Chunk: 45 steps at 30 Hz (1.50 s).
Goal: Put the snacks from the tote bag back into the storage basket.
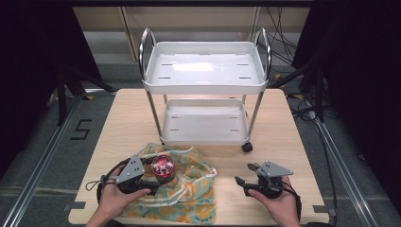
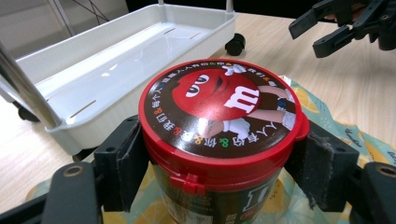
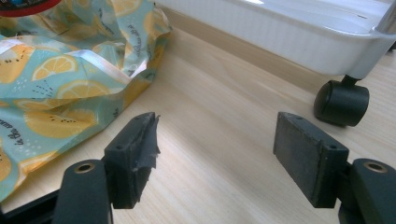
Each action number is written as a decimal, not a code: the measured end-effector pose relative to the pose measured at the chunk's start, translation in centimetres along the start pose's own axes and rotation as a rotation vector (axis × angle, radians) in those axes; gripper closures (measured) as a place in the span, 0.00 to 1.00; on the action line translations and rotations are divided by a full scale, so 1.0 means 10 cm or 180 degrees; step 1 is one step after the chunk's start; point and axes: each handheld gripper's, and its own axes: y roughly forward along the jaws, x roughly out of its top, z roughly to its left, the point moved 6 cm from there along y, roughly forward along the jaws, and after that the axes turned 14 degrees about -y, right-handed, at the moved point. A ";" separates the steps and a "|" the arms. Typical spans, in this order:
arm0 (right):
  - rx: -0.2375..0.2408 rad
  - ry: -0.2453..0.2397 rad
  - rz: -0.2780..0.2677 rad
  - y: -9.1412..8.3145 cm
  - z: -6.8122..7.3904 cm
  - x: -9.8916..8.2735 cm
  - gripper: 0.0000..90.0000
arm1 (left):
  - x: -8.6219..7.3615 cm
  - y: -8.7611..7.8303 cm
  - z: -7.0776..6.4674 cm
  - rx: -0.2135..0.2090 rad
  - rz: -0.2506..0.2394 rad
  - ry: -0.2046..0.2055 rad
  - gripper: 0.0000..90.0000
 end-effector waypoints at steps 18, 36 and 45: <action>-0.0005 0.0002 0.0001 0.01 0.00 0.00 0.35 | 0.14 -0.02 0.03 -0.0093 -0.0040 0.0101 0.28; -0.0008 0.0006 -0.0001 0.00 -0.01 0.00 0.35 | 0.26 -0.02 0.04 -0.0161 -0.0071 0.0078 0.28; 0.0000 0.0010 0.0000 0.00 0.00 0.00 0.35 | 0.31 0.00 0.06 -0.0182 -0.0085 0.0074 0.28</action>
